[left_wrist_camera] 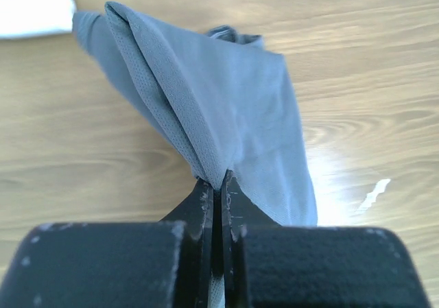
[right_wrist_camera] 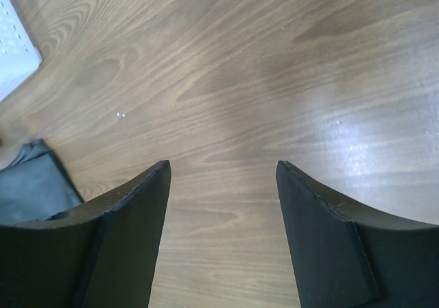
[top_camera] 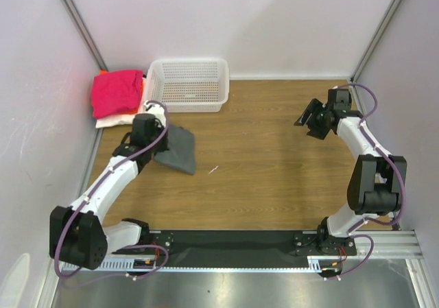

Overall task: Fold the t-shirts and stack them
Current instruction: Neatly place the folded tshirt to the corner

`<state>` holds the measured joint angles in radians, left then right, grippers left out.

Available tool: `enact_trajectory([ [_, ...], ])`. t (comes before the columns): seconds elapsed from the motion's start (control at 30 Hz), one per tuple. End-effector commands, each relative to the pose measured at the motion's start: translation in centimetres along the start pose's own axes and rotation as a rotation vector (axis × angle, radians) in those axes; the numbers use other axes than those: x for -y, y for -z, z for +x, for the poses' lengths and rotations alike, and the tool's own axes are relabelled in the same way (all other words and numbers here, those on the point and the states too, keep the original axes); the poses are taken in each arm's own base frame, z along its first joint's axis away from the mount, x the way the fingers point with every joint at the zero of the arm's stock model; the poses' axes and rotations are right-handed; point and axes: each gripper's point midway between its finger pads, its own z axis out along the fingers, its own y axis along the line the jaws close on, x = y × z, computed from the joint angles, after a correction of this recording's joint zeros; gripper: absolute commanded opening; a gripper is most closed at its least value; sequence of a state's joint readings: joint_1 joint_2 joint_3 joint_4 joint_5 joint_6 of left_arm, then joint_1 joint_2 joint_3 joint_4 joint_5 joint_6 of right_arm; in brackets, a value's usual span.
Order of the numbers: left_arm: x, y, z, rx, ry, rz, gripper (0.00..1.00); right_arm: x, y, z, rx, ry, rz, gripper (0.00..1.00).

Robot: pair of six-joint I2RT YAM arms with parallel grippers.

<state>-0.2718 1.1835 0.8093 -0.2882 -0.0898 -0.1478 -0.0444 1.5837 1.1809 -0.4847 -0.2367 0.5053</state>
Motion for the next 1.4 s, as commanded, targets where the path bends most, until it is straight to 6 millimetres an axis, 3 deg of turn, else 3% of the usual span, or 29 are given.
enact_trajectory([
  [0.0, -1.3, 0.9, -2.6, 0.097, -0.191, 0.076, 0.00, -1.5, -0.7, -2.7, 0.071, -0.019, -0.047, 0.69],
  [0.17, -4.4, 0.3, -3.5, 0.053, -0.298, 0.124, 0.00, -2.1, -1.4, -4.3, 0.105, -0.028, -0.055, 0.70],
  [0.23, -4.4, 0.2, -3.6, 0.033, -0.352, 0.177, 0.00, -2.2, -1.7, -4.7, 0.117, -0.036, -0.050, 0.70],
  [0.27, -5.3, 0.1, -4.5, 0.036, -0.357, 0.171, 0.00, -2.3, -1.8, -4.9, 0.122, -0.040, -0.051, 0.70],
  [0.43, -5.3, 0.8, -8.3, 0.052, -0.390, 0.237, 0.01, -2.7, -2.3, -5.3, 0.147, -0.055, -0.043, 0.71],
  [0.47, -4.9, 1.6, -10.6, 0.095, -0.387, 0.261, 0.00, -2.7, -2.5, -5.3, 0.150, -0.061, -0.039, 0.70],
  [0.53, -4.0, 2.0, -12.2, 0.110, -0.368, 0.307, 0.00, -2.8, -2.6, -5.5, 0.159, -0.063, -0.034, 0.71],
  [0.57, -3.7, 3.0, -14.4, 0.158, -0.370, 0.315, 0.00, -2.8, -2.8, -5.4, 0.158, -0.066, -0.029, 0.71],
  [0.73, -2.6, 5.2, -20.0, 0.263, -0.308, 0.348, 0.00, -2.6, -3.0, -6.1, 0.179, -0.069, -0.008, 0.71],
  [0.83, -3.6, 6.9, -25.6, 0.421, -0.250, 0.337, 0.00, -2.5, -3.3, -6.3, 0.179, -0.066, 0.002, 0.71],
  [0.9, -5.6, 7.4, -28.6, 0.496, -0.183, 0.339, 0.00, -2.5, -3.7, -6.5, 0.175, -0.064, 0.007, 0.71],
  [0.93, -5.3, 8.7, -30.9, 0.563, -0.128, 0.400, 0.00, -2.4, -3.8, -6.4, 0.168, -0.065, 0.014, 0.71],
  [0.97, -7.2, 7.2, -31.2, 0.555, -0.068, 0.409, 0.00, -2.4, -3.9, -6.6, 0.171, -0.065, 0.016, 0.71],
  [1.03, -7.6, 7.3, -32.8, 0.594, -0.017, 0.470, 0.00, -2.3, -4.2, -6.6, 0.167, -0.065, 0.020, 0.71],
  [1.13, -8.8, 4.5, -33.0, 0.599, 0.020, 0.481, 0.00, -2.1, -4.5, -6.7, 0.167, -0.068, 0.032, 0.71],
  [1.27, -10.6, 0.6, -32.2, 0.605, 0.054, 0.476, 0.00, -1.7, -5.0, -6.7, 0.167, -0.073, 0.047, 0.71],
  [1.37, -14.4, -2.6, -30.7, 0.645, 0.084, 0.377, 0.00, -1.7, -5.7, -6.9, 0.158, -0.072, 0.052, 0.71],
])
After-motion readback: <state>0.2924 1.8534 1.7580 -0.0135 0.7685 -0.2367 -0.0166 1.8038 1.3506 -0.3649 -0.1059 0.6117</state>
